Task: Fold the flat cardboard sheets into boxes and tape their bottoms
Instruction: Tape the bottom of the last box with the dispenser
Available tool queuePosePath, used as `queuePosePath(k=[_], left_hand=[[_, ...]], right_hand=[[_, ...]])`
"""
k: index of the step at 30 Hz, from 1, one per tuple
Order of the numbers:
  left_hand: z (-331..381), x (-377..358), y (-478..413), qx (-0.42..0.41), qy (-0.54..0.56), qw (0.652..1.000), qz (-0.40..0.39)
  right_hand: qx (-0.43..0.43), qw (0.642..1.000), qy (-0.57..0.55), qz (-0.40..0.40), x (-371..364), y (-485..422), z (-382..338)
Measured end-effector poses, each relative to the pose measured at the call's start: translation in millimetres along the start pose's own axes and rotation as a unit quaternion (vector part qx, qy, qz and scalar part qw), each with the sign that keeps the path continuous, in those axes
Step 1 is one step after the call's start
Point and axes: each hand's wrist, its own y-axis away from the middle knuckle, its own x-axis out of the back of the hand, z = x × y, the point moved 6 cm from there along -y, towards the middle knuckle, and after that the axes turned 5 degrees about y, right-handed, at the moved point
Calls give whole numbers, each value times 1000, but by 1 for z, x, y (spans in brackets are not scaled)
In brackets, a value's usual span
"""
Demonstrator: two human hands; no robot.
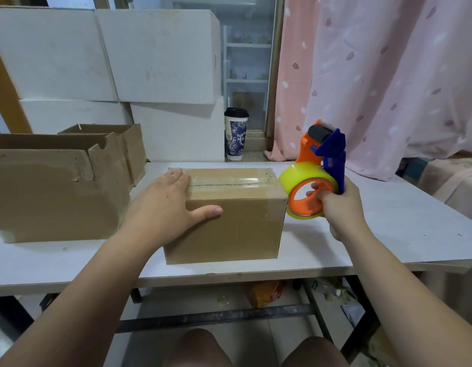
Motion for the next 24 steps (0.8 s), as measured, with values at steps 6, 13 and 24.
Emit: queuePosePath(k=[6, 13, 24], left_hand=[[-1, -1, -1, -13, 15, 1000, 0], [3, 2, -2, -76, -52, 994, -56], [70, -6, -2, -142, -52, 986, 65]], right_hand=[[-41, 999, -17, 4, -9, 7, 22], [-35, 999, -11, -10, -11, 11, 32], [5, 999, -2, -35, -37, 12, 23]])
